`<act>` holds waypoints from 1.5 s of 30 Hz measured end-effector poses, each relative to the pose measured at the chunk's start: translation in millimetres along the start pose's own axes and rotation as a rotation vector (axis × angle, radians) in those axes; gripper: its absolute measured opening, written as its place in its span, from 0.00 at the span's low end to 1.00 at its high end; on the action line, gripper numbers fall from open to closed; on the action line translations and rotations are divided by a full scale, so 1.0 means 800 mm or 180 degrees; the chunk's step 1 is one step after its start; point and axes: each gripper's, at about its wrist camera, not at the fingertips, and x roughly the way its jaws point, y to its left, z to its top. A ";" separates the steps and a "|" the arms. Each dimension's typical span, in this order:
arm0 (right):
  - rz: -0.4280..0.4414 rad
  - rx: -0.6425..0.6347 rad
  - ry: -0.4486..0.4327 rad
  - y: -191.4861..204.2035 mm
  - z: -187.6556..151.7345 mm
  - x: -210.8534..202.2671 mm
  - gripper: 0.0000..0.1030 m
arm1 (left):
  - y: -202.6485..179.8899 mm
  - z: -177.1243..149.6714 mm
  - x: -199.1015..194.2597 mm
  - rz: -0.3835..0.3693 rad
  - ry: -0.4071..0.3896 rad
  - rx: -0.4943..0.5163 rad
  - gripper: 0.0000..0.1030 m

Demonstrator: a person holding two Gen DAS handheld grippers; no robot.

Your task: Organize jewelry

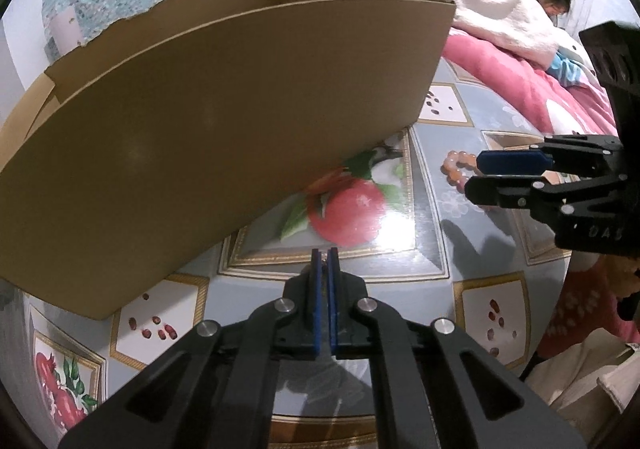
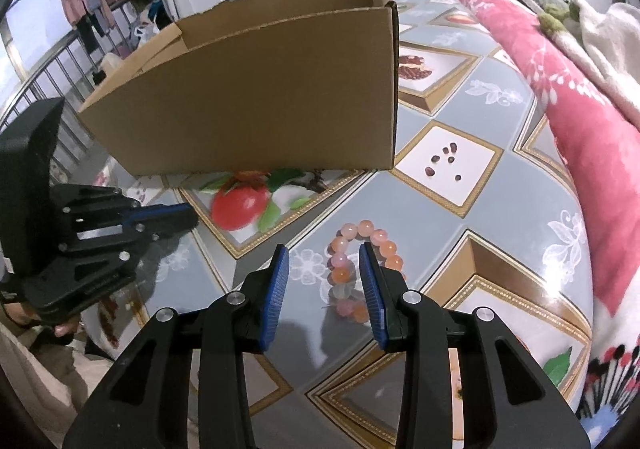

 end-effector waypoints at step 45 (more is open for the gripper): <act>0.0170 0.0466 -0.0153 -0.026 0.016 -0.021 0.07 | 0.014 0.003 -0.027 -0.0153 -0.0206 -0.0131 0.02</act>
